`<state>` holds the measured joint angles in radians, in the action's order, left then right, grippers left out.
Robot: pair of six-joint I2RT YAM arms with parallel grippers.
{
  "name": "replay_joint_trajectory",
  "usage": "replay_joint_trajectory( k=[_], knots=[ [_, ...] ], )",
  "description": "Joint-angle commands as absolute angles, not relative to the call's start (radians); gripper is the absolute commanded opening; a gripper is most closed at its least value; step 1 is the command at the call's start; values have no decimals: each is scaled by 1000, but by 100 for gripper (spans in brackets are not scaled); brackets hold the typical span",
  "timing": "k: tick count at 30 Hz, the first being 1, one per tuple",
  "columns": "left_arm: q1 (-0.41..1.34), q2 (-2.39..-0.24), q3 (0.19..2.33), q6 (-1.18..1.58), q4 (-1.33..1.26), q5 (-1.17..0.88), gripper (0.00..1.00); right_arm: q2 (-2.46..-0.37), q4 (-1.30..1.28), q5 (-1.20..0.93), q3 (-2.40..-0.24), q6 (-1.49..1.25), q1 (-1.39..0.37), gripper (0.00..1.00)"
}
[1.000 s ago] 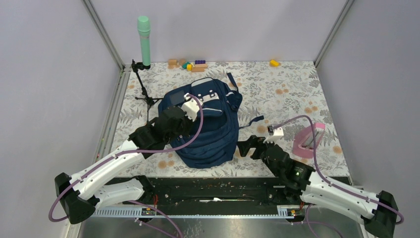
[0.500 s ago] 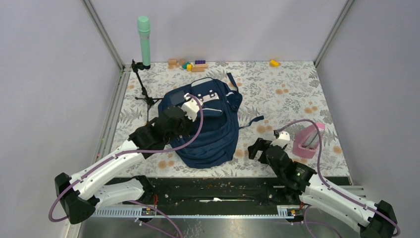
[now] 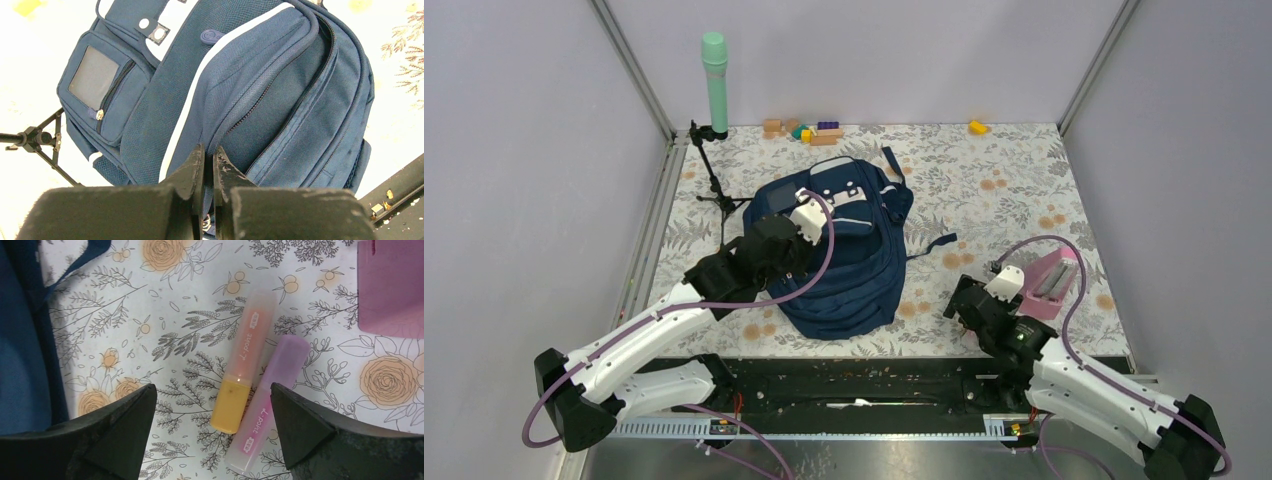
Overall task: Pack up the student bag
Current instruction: Pick up the stationery from the center of the board.
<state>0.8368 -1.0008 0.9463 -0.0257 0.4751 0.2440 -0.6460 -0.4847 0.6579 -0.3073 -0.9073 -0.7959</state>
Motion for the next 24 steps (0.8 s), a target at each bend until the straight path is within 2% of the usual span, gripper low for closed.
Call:
replay_joint_trajectory(
  k=[1,10,24],
  knots=[
    [834,-965,972,-3,376,253,0,-698,-510,733,-358,-959,-788,90],
    [834,-965,973,-3,377,251,0,-733,-464,724,-350,-931,-785,77],
    [834,-960,973,-3,376,255,0,-874,-420,699,-371,-950,-779,76]
  ],
)
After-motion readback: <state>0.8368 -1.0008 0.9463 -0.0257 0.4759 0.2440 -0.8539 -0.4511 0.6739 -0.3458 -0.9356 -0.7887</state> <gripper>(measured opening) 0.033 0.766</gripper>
